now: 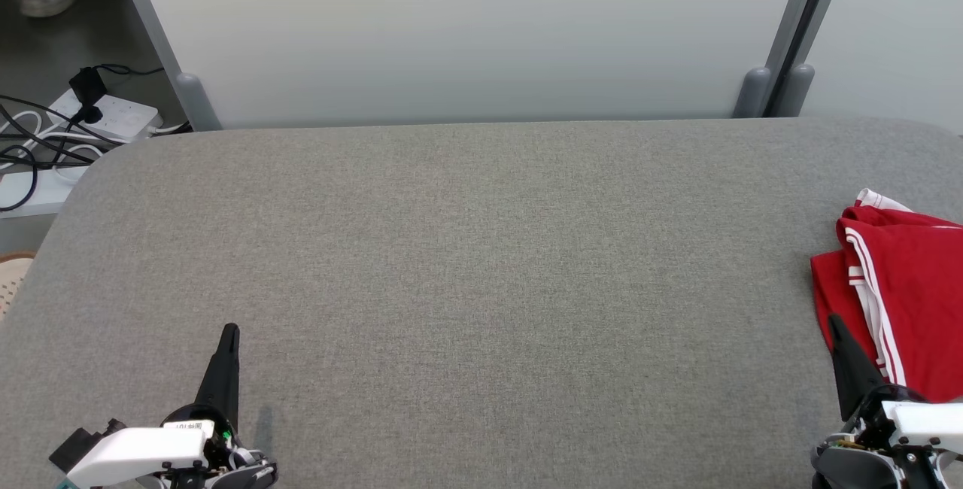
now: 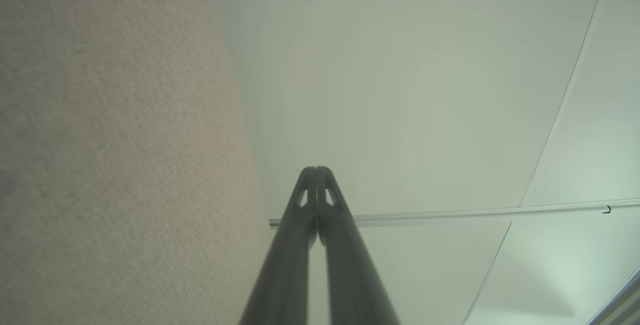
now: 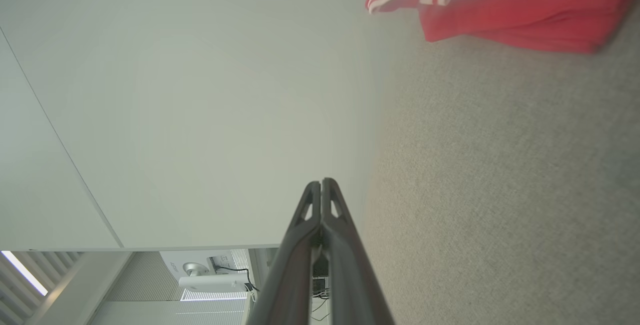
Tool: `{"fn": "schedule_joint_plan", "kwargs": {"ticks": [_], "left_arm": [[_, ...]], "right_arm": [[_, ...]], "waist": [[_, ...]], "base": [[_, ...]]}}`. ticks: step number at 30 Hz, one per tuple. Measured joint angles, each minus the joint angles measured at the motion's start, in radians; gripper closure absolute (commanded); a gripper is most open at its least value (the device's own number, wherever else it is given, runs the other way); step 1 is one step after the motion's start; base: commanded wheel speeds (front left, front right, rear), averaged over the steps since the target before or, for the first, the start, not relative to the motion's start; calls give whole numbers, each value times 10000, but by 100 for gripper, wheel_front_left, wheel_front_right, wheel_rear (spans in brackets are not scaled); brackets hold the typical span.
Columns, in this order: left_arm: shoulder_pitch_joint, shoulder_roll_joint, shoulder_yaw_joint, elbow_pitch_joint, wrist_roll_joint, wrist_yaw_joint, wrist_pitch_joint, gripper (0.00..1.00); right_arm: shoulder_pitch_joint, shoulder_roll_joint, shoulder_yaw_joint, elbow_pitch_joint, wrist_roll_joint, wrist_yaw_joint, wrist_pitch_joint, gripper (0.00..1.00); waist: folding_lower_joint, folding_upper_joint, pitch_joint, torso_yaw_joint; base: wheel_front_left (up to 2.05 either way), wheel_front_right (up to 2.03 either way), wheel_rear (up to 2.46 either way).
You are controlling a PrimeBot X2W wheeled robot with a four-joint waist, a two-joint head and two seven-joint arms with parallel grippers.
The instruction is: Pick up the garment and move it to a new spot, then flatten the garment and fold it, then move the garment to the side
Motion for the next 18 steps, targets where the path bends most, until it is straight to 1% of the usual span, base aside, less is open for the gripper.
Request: {"fn": "schedule_joint_plan", "kwargs": {"ticks": [18], "left_arm": [[0,0,0,0,0,-2,2,100]], "right_arm": [[0,0,0,0,0,0,0,100]], "waist": [[0,0,0,0]], "base": [[0,0,0]]}}
